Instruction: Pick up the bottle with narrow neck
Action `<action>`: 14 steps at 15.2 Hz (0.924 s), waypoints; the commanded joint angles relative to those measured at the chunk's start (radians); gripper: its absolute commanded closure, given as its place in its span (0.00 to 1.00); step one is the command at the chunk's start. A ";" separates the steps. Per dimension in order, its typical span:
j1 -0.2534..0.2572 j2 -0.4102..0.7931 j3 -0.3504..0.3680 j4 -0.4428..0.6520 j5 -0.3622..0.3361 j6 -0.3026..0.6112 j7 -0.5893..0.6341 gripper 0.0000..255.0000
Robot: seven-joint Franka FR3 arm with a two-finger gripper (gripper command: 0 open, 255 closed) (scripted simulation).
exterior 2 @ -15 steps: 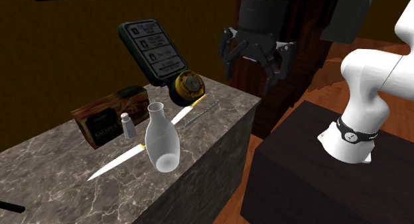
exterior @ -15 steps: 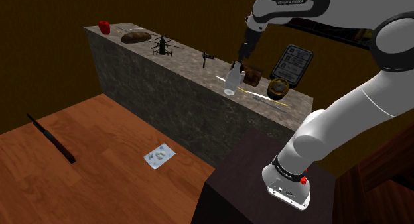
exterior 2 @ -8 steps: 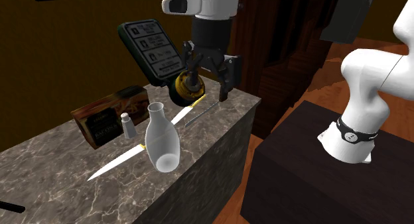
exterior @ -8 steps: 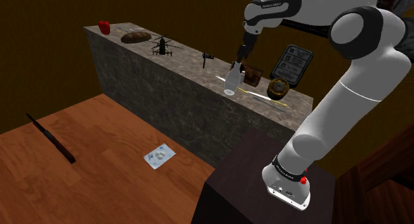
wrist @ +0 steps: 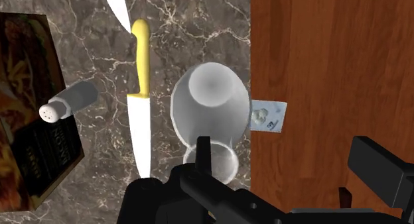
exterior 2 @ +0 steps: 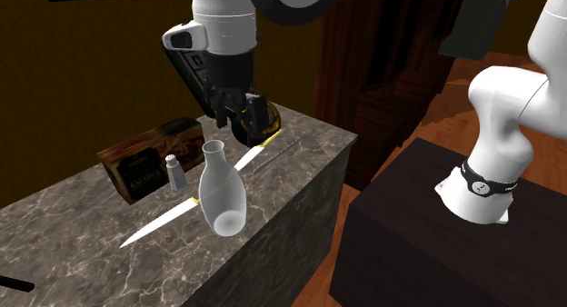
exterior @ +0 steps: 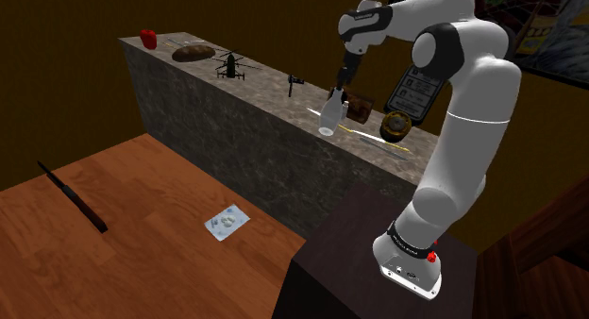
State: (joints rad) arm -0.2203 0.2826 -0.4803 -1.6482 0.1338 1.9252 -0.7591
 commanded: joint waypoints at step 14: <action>-0.074 0.185 0.013 0.112 0.077 0.044 -0.073 1.00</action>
State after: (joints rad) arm -0.2949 0.4676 -0.4675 -1.5354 0.2109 1.9685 -0.8318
